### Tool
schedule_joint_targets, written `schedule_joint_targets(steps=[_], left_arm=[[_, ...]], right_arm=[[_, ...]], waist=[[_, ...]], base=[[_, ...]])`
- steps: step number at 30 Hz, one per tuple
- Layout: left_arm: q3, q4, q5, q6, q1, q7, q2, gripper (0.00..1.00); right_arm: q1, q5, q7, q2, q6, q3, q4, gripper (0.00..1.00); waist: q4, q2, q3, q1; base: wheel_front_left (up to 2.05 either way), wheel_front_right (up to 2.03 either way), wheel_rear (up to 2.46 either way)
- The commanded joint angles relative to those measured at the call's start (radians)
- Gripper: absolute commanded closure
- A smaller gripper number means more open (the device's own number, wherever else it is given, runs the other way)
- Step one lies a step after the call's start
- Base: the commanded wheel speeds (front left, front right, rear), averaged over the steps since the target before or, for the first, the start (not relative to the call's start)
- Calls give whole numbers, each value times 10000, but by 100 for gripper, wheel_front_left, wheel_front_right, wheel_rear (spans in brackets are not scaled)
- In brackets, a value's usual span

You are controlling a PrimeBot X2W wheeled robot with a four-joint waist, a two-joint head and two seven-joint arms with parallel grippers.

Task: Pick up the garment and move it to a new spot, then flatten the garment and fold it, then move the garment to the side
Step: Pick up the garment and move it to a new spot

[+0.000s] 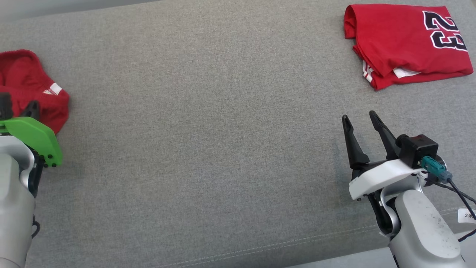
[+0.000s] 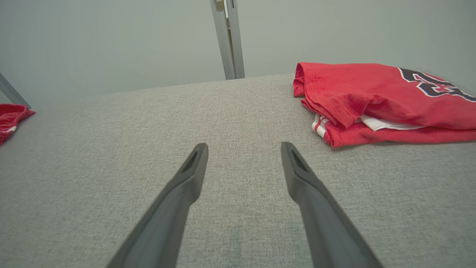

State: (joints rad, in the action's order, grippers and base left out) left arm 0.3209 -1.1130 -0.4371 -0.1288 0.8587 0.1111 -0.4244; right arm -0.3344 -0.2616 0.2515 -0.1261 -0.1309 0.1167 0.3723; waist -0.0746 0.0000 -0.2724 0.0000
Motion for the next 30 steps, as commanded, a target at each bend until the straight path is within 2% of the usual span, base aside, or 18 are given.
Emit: schedule_joint_targets(steps=[1,5,12,13,14,15,30], left_arm=[[132,100,-207,-17,-206,-29,96,100],[521,472,-486,-19,-329,38,191,100],[961,864,-833,-18,-165,115,-70,100],[1003,816,-898,-18,-179,71,-135,89],[1058,692,-900,-18,-246,-30,-185,16],[1103,578,-915,-18,-303,-100,-219,0],[1512,40,-804,-16,-139,-311,-514,0]], right_arm=[[-82,-92,58,-55,3,7,36,0],[-84,-62,81,-21,3,-30,55,0],[-111,-66,91,12,3,35,80,0],[-101,-67,92,26,3,48,95,0],[-87,-69,96,37,3,61,113,0],[-75,-73,102,48,3,70,122,0],[12,-102,129,67,3,129,211,0]], waist=[[-20,0,2,0],[10,0,29,0],[43,0,82,0],[38,0,86,0],[29,0,95,0],[19,0,105,0],[6,0,309,0]], base=[[0,0,0],[0,0,0],[0,0,0],[0,0,0],[0,0,0],[0,0,0],[0,0,0]])
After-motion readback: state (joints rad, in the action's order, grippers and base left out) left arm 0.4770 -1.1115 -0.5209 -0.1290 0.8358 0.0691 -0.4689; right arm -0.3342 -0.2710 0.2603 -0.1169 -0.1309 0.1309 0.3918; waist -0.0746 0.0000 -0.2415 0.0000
